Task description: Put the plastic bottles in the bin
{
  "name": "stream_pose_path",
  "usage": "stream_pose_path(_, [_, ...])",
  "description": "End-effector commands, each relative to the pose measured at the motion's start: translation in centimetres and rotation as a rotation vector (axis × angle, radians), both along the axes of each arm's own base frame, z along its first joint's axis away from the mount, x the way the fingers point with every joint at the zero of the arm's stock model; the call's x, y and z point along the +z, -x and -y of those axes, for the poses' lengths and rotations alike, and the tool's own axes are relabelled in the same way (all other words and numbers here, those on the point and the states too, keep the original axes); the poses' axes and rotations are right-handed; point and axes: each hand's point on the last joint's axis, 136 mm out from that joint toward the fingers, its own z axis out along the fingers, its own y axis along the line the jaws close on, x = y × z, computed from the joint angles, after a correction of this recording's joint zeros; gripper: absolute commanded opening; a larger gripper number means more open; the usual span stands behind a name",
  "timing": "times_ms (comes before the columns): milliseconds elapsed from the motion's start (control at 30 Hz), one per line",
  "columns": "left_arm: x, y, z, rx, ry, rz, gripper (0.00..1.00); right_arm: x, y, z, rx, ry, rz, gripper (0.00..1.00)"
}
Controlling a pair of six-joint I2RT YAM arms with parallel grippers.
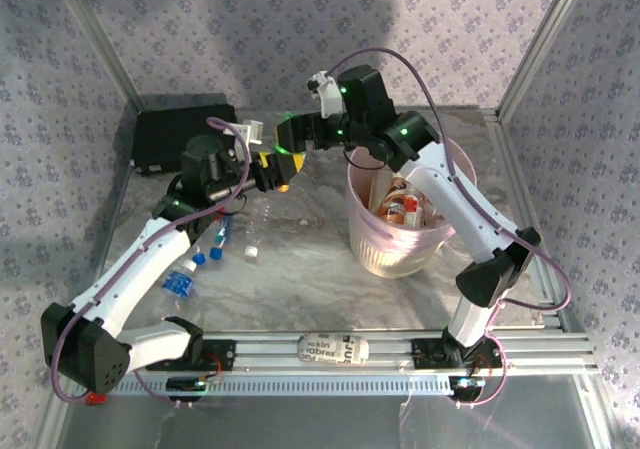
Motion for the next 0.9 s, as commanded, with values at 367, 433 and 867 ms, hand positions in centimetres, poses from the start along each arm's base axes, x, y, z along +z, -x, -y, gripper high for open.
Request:
stream_pose_path(367, [1.1, 0.7, -0.2, 0.01, 0.001, 0.044, 0.86, 4.3, -1.0, 1.8, -0.023, -0.063, 0.102, 0.61])
stream_pose_path(433, [0.5, 0.9, -0.9, 0.035, -0.032, 0.035, 0.93, 5.8, -1.2, 3.0, -0.041, -0.064, 0.136, 0.6])
stream_pose_path(867, [-13.9, 2.1, -8.7, 0.34, -0.519, -0.337, 0.84, 9.3, 0.7, 18.0, -0.348, 0.007, 0.181, 0.56])
